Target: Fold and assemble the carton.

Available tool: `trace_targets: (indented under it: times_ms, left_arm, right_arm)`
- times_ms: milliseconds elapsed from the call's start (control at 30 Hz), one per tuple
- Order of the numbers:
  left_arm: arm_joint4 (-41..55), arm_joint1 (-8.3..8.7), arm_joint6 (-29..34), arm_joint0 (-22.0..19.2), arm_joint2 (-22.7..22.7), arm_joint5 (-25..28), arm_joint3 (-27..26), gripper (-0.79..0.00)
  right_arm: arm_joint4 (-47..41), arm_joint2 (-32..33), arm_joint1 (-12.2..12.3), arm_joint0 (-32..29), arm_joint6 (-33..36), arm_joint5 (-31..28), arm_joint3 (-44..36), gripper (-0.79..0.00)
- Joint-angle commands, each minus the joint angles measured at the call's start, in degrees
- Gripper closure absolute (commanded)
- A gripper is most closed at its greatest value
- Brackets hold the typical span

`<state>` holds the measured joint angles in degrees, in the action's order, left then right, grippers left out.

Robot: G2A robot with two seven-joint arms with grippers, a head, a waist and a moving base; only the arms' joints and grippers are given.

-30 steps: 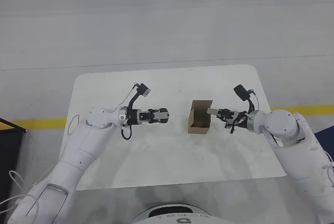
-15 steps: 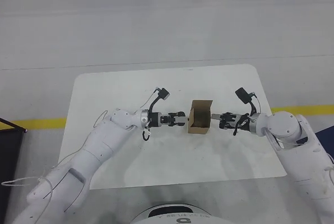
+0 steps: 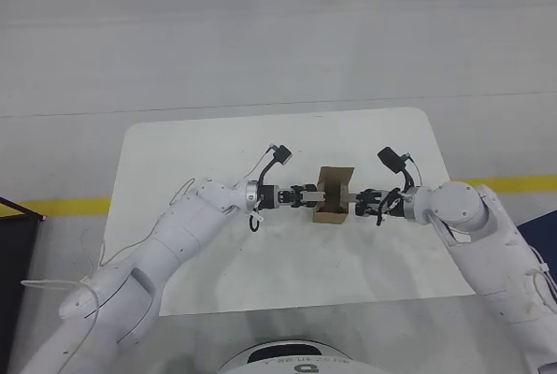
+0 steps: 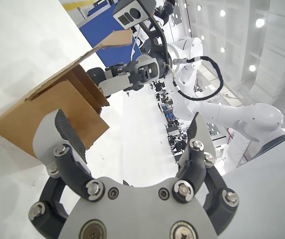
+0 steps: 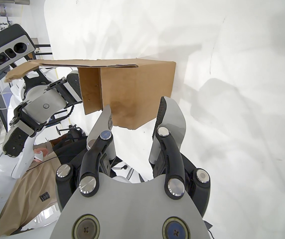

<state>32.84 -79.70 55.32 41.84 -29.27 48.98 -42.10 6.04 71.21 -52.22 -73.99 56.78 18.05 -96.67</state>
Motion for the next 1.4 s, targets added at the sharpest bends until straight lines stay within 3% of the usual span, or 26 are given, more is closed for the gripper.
trace_targets:
  times_ms: [0,300,400,467,500,767,1167,1200,1300,1333,1367]
  left_arm:
    - [0.3,-0.05,-0.2,-0.2,0.4,0.2,0.4,-0.785]
    - [2.1,-0.06,-0.4,-0.7,2.1,0.4,0.8,-0.785]
    - [2.5,-0.07,-0.4,-0.8,2.7,0.4,0.8,-0.785]
    - [2.9,-0.07,-0.5,-0.9,3.0,0.4,0.8,-0.785]
    - [3.1,-0.06,-0.5,-1.0,3.1,0.5,0.8,-0.785]
    - [4.1,1.18,-3.0,-0.6,2.7,3.0,1.5,-0.785]
    - [-0.3,5.48,-5.3,-0.1,1.6,5.3,1.1,-0.785]
    - [-1.1,5.77,-5.2,-0.3,1.7,5.2,0.8,-0.785]
    - [-3.8,6.50,-4.3,-1.2,2.0,4.3,0.0,-0.785]
    - [-4.4,6.69,-4.2,-1.5,1.9,4.2,-0.2,-0.785]
    - [-5.0,6.86,-4.1,-1.7,1.9,4.1,-0.6,-0.785]
  right_arm:
    - [1.1,-1.4,-0.2,1.0,0.0,0.5,0.3,-0.388]
    - [5.0,-6.4,-1.1,4.8,-0.2,3.3,1.4,-0.366]
    - [7.3,-7.5,-1.2,5.5,-0.5,4.6,1.0,-0.243]
    - [9.4,-8.1,-1.2,5.9,-0.7,5.8,0.3,-0.018]
    - [10.4,-8.4,-1.2,5.9,-0.7,6.3,-0.3,0.000]
    - [19.6,-9.5,-0.8,5.4,-0.6,11.7,-6.1,0.000]
    - [27.4,-12.1,-0.9,6.4,4.2,17.0,-9.7,0.000]
    - [27.1,-12.4,-1.0,6.8,4.8,17.0,-9.4,-0.031]
    - [26.1,-13.5,-1.4,8.0,5.7,16.9,-8.1,-0.385]
    - [25.2,-13.7,-1.6,8.4,5.7,16.7,-7.7,-0.619]
    - [23.7,-13.7,-1.9,8.6,5.4,16.2,-7.4,-0.677]
